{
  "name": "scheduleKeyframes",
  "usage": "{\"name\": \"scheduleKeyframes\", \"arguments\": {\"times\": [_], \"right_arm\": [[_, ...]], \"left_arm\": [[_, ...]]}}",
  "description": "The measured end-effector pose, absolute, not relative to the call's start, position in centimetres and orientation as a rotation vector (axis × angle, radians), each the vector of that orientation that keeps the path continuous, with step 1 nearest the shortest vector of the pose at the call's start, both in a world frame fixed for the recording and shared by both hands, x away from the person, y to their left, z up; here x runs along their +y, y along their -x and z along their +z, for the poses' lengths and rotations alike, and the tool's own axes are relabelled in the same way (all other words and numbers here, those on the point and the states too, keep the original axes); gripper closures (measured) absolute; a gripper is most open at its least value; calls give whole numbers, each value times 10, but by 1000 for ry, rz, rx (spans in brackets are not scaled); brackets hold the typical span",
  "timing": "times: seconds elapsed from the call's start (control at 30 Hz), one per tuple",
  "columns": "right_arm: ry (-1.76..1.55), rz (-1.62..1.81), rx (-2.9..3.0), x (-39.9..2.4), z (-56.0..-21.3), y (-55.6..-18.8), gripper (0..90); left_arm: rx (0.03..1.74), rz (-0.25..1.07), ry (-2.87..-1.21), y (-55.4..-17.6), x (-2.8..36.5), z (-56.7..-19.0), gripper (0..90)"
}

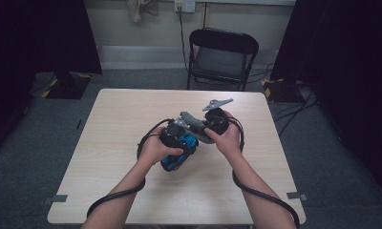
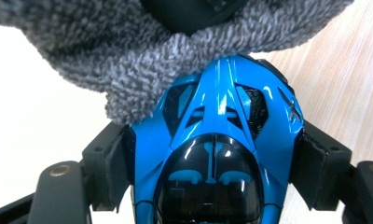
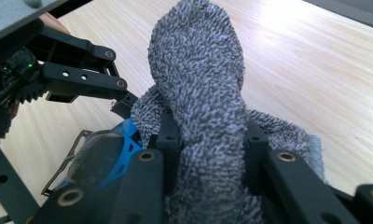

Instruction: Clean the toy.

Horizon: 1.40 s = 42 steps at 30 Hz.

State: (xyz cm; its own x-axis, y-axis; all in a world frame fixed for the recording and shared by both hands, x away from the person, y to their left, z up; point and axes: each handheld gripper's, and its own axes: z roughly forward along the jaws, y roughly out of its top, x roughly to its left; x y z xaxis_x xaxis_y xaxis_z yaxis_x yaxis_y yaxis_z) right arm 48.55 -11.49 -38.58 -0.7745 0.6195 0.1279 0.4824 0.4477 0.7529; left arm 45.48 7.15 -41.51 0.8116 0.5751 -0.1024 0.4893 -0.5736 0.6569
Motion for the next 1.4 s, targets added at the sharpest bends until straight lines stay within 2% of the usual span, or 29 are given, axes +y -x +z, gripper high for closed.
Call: {"name": "scheduleKeyframes", "arguments": {"times": [0.73, 1.1, 1.4], "right_arm": [[-977, 1245, 2562, -133, -398, -472, 687], [-924, 1215, 2620, -127, -407, -464, 686], [-1017, 1240, 2539, -144, -400, -476, 686]], "left_arm": [[941, 253, -2255, -475, 97, -420, 245], [955, 265, -2240, -474, 105, -420, 245], [904, 254, -2245, -464, 107, -415, 245]]}}
